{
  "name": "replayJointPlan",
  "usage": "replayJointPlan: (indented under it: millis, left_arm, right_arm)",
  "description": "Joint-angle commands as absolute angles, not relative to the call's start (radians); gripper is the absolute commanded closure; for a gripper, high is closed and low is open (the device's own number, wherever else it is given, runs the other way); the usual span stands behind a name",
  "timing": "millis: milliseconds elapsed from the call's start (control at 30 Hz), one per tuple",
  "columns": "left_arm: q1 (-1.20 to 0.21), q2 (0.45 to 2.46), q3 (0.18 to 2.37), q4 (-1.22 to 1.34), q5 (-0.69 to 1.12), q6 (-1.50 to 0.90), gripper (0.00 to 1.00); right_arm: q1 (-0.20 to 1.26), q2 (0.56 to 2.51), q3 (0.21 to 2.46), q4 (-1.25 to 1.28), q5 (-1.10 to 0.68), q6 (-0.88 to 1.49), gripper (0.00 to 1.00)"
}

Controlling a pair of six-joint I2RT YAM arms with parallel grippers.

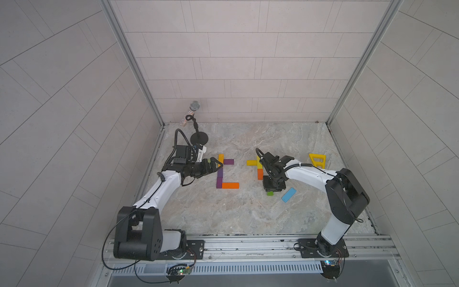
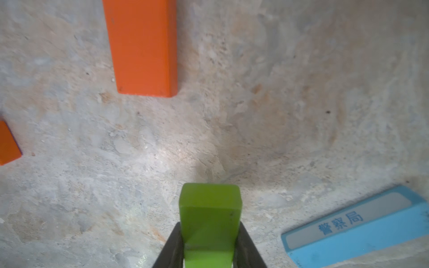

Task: Assemble the letter t with building blocks
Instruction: Pick up the building block from the center of the board, then assemble the building block at the center of the board.

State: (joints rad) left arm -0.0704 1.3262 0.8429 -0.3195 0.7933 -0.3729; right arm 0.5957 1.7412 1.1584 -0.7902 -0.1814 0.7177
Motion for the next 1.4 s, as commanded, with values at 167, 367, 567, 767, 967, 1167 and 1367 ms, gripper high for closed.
replayJointPlan:
  millis: [167,367,567,767,967,1167,1367]
  left_arm:
    - [-0.067,1.337,0.86,-0.324,0.804,-0.361,0.0]
    - [-0.067,1.336,0.861,-0.324,0.804,-0.36,0.0]
    - [-0.067,1.343,0.864,-0.325,0.802,-0.359,0.0]
    - [-0.066,1.347,0.868,-0.327,0.802,-0.357,0.0]
    - [-0.067,1.35,0.867,-0.329,0.801,-0.351,0.0]
    - [-0.067,1.347,0.864,-0.33,0.799,-0.349,0.0]
    - [-0.067,1.351,0.864,-0.329,0.799,-0.347,0.0]
  right_arm:
    - [0.615,1.834,1.252,-0.84,-0.188,0.718,0.81]
    - [0.615,1.863,1.275,-0.829,-0.189,0.71,0.81]
    - [0.616,1.895,1.305,-0.831,-0.192,0.701,0.82]
    - [0.615,1.927,1.325,-0.833,-0.202,0.703,0.82]
    - [0.615,1.943,1.334,-0.827,-0.21,0.704,0.82]
    - [0.616,1.963,1.35,-0.828,-0.21,0.703,0.82]
    - [0.616,1.98,1.365,-0.837,-0.204,0.699,0.82]
